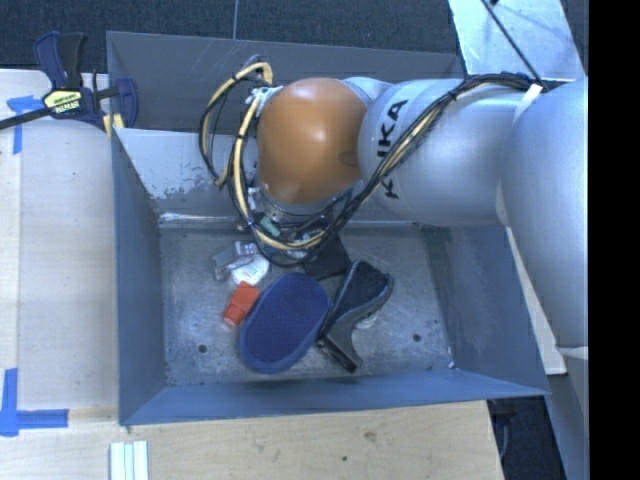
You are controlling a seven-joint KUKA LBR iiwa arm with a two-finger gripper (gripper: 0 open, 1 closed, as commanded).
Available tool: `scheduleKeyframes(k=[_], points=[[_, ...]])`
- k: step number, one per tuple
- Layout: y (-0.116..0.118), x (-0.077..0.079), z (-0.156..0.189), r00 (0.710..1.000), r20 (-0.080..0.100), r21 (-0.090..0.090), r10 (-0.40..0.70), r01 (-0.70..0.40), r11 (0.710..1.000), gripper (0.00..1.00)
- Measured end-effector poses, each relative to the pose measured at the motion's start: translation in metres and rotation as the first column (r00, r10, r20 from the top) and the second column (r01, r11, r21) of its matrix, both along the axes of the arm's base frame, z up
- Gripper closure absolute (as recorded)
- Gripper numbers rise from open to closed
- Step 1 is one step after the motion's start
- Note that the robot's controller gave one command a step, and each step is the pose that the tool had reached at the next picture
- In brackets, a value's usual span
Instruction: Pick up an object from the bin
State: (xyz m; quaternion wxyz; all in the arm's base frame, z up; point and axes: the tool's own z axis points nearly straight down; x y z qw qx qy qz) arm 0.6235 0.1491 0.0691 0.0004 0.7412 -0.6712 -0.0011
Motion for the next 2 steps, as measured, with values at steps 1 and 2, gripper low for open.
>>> scheduleKeyframes(k=[1,2], points=[[0.001,0.0,0.001,1.0,0.0,0.001,-0.001,0.001,1.0,1.0],[0.001,0.002,0.095,1.0,0.012,0.003,-0.004,0.004,1.0,1.0]])
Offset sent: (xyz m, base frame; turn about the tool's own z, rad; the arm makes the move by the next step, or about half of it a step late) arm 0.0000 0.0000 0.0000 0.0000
